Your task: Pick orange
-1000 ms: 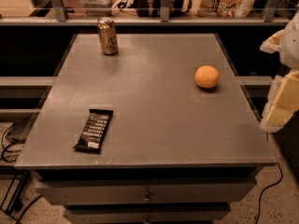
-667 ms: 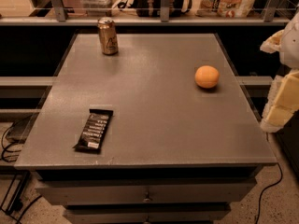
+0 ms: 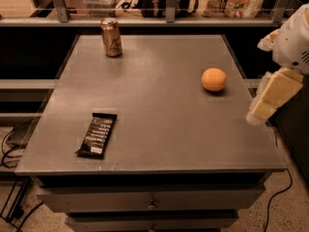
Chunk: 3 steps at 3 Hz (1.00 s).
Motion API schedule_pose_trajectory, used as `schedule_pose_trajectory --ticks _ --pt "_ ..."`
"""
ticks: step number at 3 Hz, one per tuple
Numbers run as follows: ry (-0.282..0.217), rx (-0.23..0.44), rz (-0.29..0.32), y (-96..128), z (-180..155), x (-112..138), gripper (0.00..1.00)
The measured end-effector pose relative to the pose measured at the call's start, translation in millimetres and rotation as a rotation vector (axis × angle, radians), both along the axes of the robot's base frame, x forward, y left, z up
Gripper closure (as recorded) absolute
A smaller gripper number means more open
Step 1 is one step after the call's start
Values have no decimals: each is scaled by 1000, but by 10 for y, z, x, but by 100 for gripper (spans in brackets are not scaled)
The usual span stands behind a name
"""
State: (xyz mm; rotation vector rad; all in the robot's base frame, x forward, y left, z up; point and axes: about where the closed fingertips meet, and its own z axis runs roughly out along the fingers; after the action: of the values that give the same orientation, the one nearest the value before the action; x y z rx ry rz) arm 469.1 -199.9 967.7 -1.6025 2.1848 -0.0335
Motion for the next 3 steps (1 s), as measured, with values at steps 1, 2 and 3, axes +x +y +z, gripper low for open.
schedule_pose_trajectory --ticks 1,2,3 --pt "-7 66 -22 162 -184 316 0" --pt "-10 69 -23 164 -194 334 0" --pt "6 72 -21 198 -264 352 0"
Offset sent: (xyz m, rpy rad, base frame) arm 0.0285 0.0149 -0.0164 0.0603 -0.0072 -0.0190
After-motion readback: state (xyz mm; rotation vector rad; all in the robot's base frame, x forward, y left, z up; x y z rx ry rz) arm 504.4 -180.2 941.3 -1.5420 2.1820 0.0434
